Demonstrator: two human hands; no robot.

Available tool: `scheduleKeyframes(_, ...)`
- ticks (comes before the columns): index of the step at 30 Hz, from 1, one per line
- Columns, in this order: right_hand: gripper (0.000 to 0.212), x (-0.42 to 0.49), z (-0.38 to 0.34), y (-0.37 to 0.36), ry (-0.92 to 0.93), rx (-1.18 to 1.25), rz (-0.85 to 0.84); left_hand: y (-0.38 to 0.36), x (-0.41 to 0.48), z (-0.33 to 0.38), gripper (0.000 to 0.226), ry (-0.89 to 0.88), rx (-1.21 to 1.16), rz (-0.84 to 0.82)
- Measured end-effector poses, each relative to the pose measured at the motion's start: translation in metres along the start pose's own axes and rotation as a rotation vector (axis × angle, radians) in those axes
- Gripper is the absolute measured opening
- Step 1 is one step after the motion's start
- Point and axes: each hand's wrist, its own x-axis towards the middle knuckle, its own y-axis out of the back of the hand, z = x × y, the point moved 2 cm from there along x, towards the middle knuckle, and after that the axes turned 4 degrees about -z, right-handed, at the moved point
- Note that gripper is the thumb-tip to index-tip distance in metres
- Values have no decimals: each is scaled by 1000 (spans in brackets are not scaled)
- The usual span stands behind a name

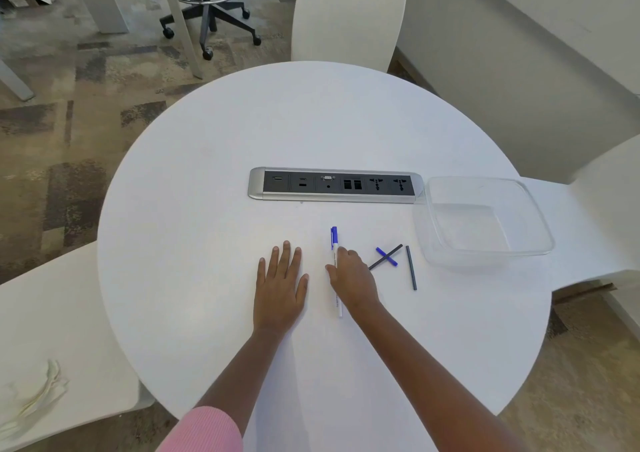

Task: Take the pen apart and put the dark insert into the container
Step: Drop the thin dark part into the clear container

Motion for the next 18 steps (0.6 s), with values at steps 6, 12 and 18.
scheduleKeyframes(6, 32, 3, 2, -2, -24, 23, -12, 2, 0, 1, 51, 4, 2, 4)
scheduleKeyframes(12, 28, -3, 23, 16, 85, -62, 137, 5, 0, 3, 49, 11, 1, -10)
scheduleKeyframes(18, 40, -12, 57, 47, 254, -237, 304, 7, -1, 3, 57, 23, -13, -47)
